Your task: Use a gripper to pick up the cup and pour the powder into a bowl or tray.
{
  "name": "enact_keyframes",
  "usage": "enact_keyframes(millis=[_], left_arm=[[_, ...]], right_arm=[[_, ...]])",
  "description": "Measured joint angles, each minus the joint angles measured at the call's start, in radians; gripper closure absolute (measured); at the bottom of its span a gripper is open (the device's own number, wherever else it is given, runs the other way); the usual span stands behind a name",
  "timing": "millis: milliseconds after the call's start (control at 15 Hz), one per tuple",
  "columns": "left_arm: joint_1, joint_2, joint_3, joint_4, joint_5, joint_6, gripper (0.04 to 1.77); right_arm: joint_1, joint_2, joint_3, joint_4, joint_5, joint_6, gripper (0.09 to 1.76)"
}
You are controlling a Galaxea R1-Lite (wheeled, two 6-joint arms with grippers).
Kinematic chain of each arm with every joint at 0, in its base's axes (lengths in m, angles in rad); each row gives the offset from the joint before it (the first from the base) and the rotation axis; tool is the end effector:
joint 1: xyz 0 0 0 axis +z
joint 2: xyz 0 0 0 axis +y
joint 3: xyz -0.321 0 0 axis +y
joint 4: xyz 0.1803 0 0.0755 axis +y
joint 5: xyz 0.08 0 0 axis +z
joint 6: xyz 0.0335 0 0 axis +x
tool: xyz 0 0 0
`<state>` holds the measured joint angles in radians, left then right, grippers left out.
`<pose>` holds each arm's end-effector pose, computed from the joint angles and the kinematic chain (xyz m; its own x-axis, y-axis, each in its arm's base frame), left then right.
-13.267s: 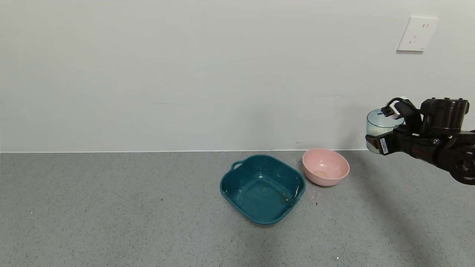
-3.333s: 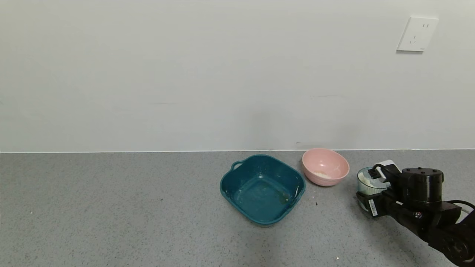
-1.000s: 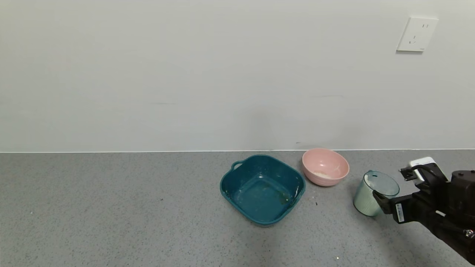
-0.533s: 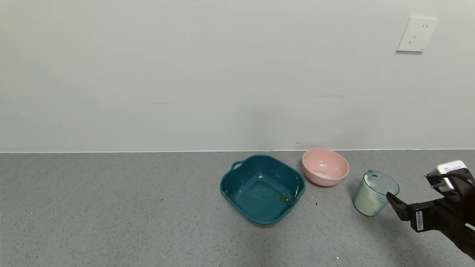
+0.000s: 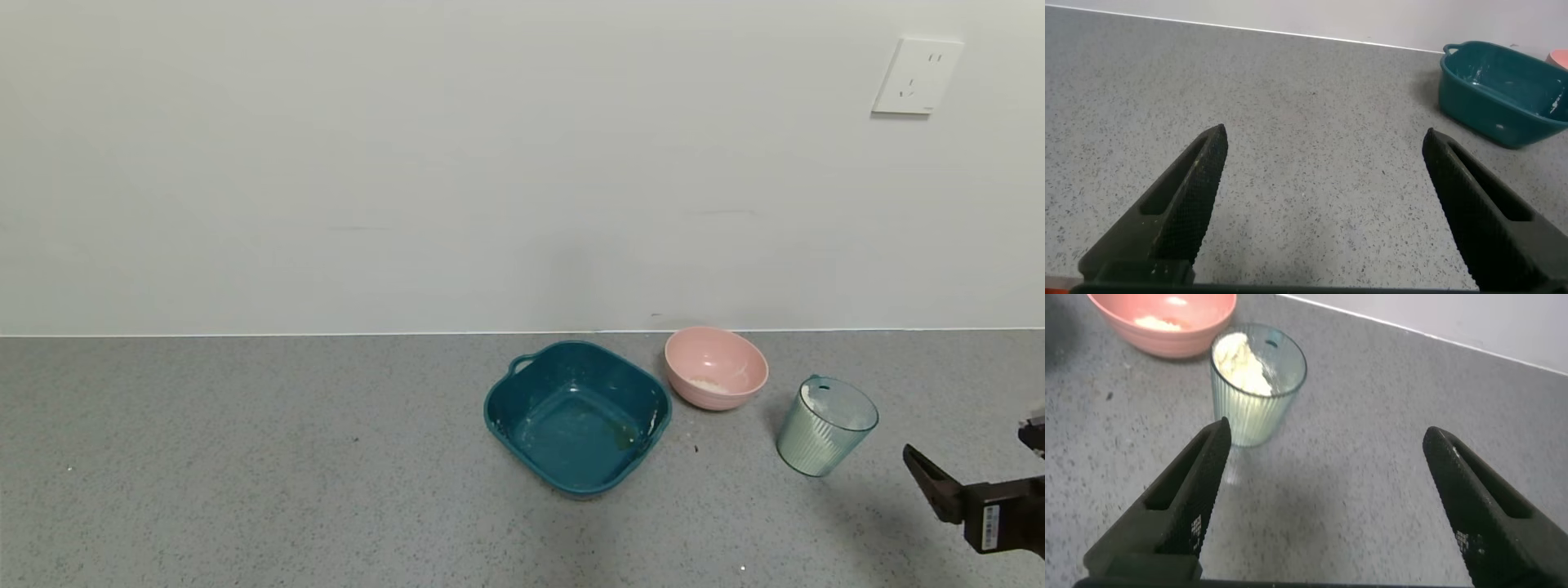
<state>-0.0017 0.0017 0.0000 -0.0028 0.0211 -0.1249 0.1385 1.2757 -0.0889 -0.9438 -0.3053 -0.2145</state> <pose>-0.0271 0.0008 0.0759 0.9998 0.0194 0.0011 -0.0191 0.9920 -0.1246 0.1528 0.0111 0.1413 0.9584 -0.1699 -0.2295 0.1030 0.9553 -0.2773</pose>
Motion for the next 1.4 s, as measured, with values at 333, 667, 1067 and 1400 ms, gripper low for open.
enact_keyframes(millis=[333, 667, 1067, 1400], left_arm=[[0.000, 0.000, 0.000, 0.000, 0.000, 0.000, 0.09], [0.000, 0.000, 0.000, 0.000, 0.000, 0.000, 0.09], [0.000, 0.000, 0.000, 0.000, 0.000, 0.000, 0.09], [0.000, 0.000, 0.000, 0.000, 0.000, 0.000, 0.09]], right_arm=[[-0.023, -0.224, 0.014, 0.205, -0.002, 0.002, 0.15], [-0.090, -0.487, 0.004, 0.423, 0.036, 0.001, 0.15], [-0.131, -0.795, -0.023, 0.666, 0.060, -0.002, 0.15], [-0.126, -0.999, -0.026, 0.819, 0.058, 0.000, 0.15]])
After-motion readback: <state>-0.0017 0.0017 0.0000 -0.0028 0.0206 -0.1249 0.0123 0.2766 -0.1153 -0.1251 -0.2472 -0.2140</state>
